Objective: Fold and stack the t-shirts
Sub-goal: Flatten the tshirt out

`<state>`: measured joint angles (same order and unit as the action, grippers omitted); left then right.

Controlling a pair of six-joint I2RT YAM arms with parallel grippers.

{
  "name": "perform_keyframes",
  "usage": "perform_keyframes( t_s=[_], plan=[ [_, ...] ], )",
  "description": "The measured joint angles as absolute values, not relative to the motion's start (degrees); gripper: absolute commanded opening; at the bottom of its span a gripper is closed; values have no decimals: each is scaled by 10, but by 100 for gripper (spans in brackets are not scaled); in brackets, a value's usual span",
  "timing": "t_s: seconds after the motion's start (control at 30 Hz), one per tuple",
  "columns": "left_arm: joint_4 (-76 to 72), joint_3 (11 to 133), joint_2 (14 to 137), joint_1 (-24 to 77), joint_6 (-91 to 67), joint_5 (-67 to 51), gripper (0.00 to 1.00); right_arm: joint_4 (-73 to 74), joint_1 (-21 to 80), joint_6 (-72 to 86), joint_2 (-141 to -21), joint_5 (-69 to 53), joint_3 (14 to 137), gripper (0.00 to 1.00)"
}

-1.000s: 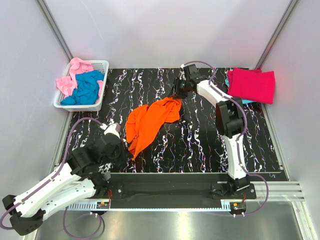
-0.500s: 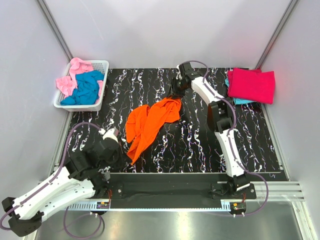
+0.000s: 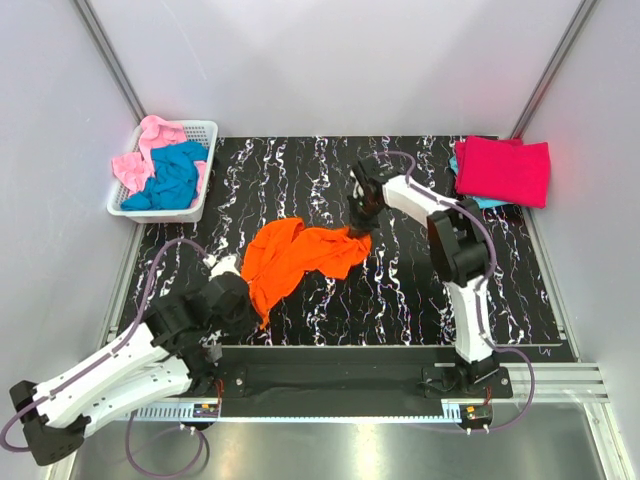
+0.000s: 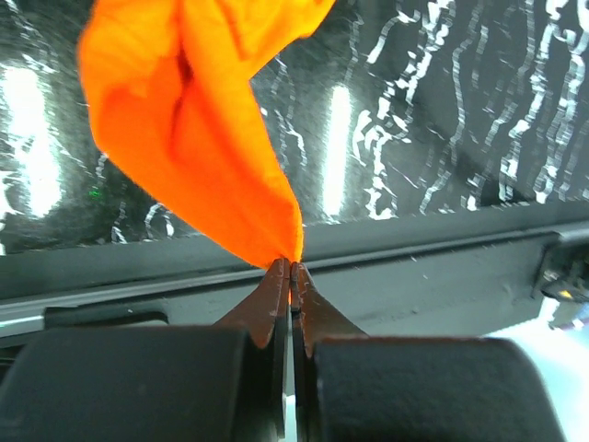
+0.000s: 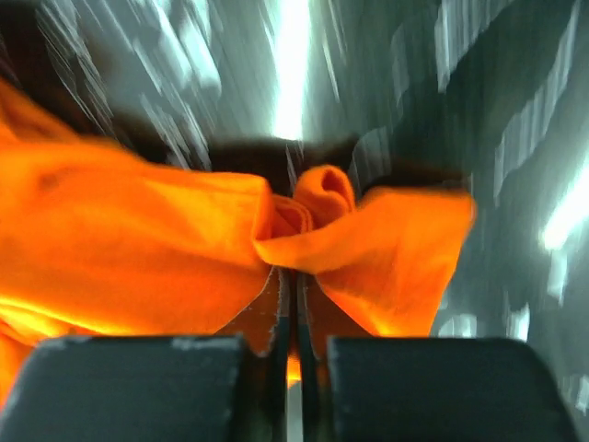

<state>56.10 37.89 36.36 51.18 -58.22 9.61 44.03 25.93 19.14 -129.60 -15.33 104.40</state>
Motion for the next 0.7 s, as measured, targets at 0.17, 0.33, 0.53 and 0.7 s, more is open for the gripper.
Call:
perform_keyframes(
  t_s=[0.17, 0.33, 0.53, 0.7],
  plan=[
    [560, 383, 402, 512, -572, 126, 0, 425, 274, 200, -1163, -127, 858, 0],
    [557, 394, 443, 513, -568, 171, 0, 413, 277, 214, -1055, -70, 753, 0],
    [561, 458, 474, 513, -558, 237, 0, 432, 277, 229, -926, 33, 725, 0],
    [562, 582, 509, 513, -524, 306, 0, 452, 277, 227, -876, 111, 781, 0]
  ],
)
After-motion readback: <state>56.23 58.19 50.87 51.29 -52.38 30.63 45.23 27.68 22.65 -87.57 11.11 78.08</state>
